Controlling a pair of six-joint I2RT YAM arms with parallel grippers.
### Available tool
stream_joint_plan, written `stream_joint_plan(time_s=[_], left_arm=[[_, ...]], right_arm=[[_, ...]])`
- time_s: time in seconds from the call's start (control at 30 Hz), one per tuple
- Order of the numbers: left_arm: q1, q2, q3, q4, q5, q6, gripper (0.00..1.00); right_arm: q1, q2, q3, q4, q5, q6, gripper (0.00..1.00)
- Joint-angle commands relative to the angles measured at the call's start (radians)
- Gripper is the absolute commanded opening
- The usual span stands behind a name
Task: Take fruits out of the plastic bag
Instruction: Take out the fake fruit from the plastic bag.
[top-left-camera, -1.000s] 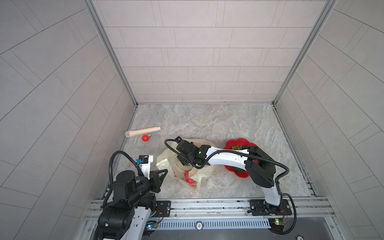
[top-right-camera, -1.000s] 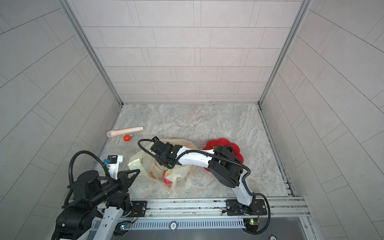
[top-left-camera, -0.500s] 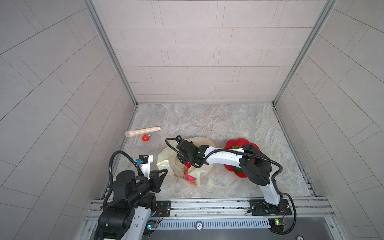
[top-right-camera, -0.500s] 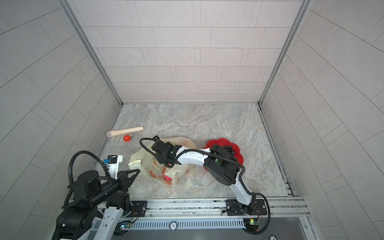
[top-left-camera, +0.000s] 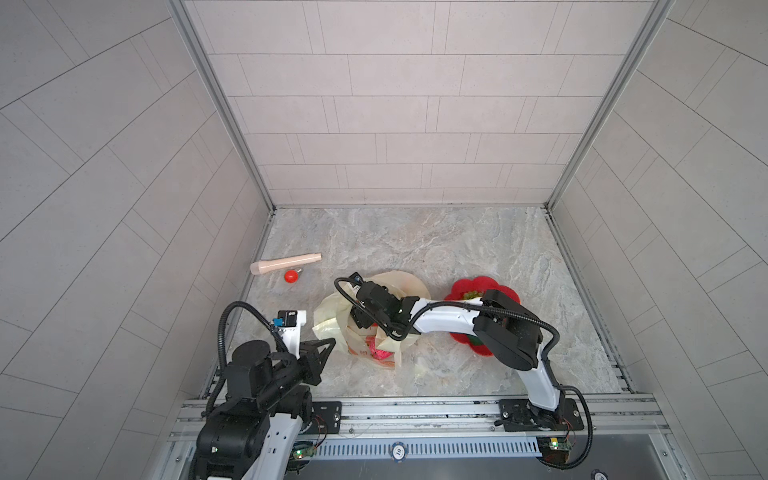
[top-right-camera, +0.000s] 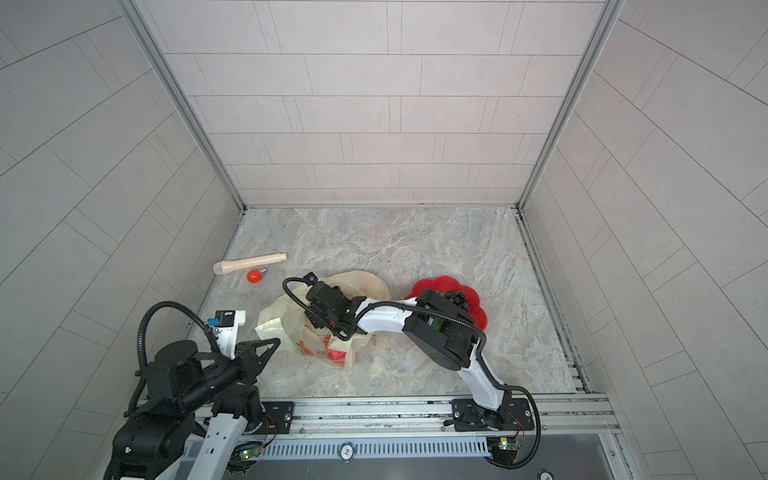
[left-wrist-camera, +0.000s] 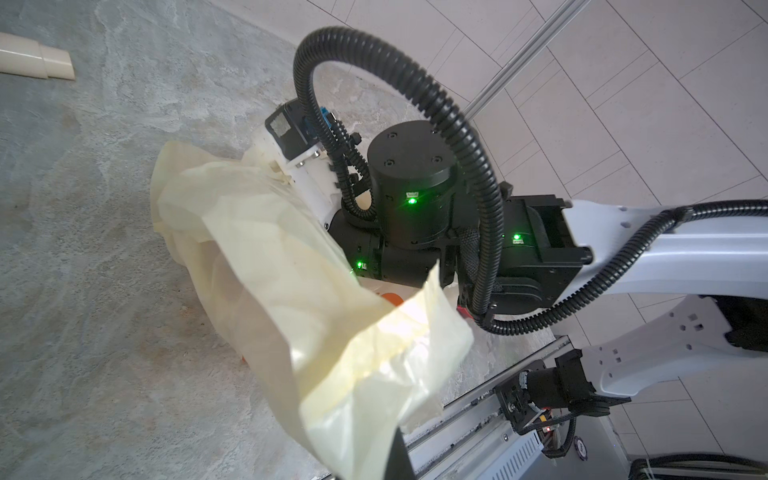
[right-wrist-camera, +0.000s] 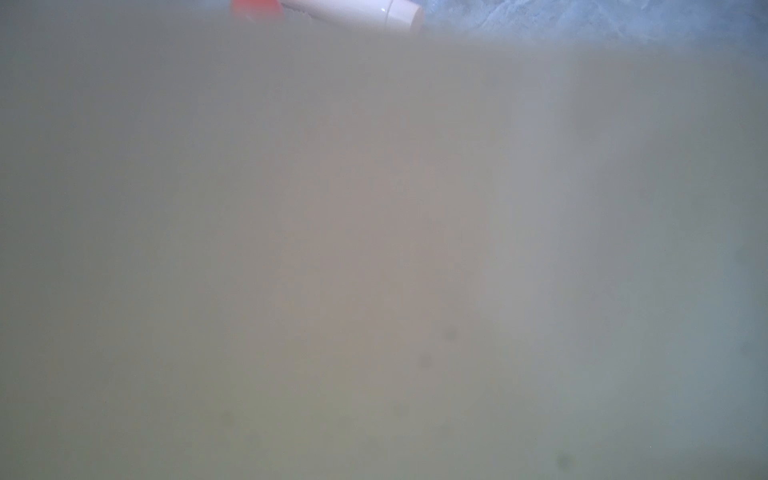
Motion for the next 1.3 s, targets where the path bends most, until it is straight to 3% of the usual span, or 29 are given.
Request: stream_joint_plan(time_s=[0.0,0.4,0.73,0.93,1.03,1.13,1.27], left_arm=[[0.008,-0.001,-0.002,0.019,0.017,0.014,0.04],[0.008,-0.004,-0.001,0.019,0.015,0.013,0.04],[0.016,-0.009,0.0,0.015,0.001,0.011,0.04],[0.024,-0.011,-0.002,0.014,-0.004,0.006,0.04],[0.024,-0.01,-0.001,0.014,-0.008,0.004,0.04],[0.028,-0.009,-0.002,0.014,-0.011,0.004,0.04],[0.029,-0.004,-0.001,0.013,-0.012,0.004,0.04]], right_arm=[[-0.001,0.047,0.019,0.053,-0.02,-0.036,0.76],[-0.006,0.112,0.044,0.069,0.014,-0.049,0.69],[-0.012,-0.051,-0.095,0.096,-0.005,-0.092,0.44],[-0.012,-0.152,-0.168,0.081,-0.03,-0.109,0.38],[-0.012,-0.173,-0.197,0.09,-0.046,-0.112,0.41],[-0.012,-0.164,-0.191,0.079,-0.011,-0.112,0.58],[-0.028,-0.139,-0.13,-0.006,0.091,-0.098,0.6]])
